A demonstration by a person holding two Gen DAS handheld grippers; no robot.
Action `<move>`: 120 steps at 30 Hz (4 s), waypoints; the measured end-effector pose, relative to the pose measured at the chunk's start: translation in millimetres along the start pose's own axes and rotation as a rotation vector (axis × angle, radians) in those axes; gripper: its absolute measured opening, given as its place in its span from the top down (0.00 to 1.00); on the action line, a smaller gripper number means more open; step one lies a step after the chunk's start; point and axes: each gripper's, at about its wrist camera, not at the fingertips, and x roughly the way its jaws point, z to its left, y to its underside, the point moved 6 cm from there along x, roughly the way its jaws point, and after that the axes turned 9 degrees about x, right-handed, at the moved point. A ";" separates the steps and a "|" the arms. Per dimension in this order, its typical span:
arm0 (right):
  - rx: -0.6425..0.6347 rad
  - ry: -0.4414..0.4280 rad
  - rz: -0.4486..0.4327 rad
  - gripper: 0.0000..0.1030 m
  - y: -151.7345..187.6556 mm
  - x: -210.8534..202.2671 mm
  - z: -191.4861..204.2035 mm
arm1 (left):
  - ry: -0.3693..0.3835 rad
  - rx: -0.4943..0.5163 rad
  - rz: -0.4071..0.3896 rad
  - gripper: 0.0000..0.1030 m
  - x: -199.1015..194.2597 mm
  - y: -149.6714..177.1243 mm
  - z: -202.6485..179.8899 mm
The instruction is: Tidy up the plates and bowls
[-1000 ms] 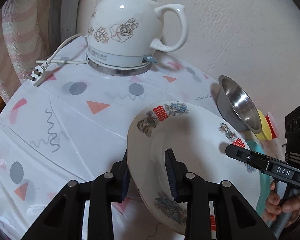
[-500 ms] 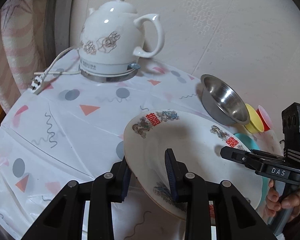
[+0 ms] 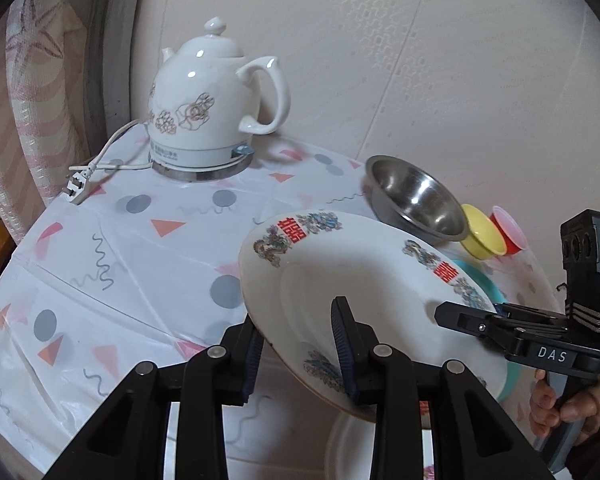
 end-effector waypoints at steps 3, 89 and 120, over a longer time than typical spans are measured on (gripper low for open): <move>0.002 0.004 -0.016 0.65 4.0 -7.4 -2.7 | 0.007 0.009 -0.007 0.67 -2.9 2.9 -9.2; 0.276 0.221 -0.095 0.71 65.1 -108.3 -149.7 | 0.158 0.178 0.157 0.63 42.4 39.9 -148.0; 0.237 0.237 -0.108 0.70 68.5 -121.7 -148.2 | 0.065 0.046 0.081 0.53 7.5 38.3 -81.1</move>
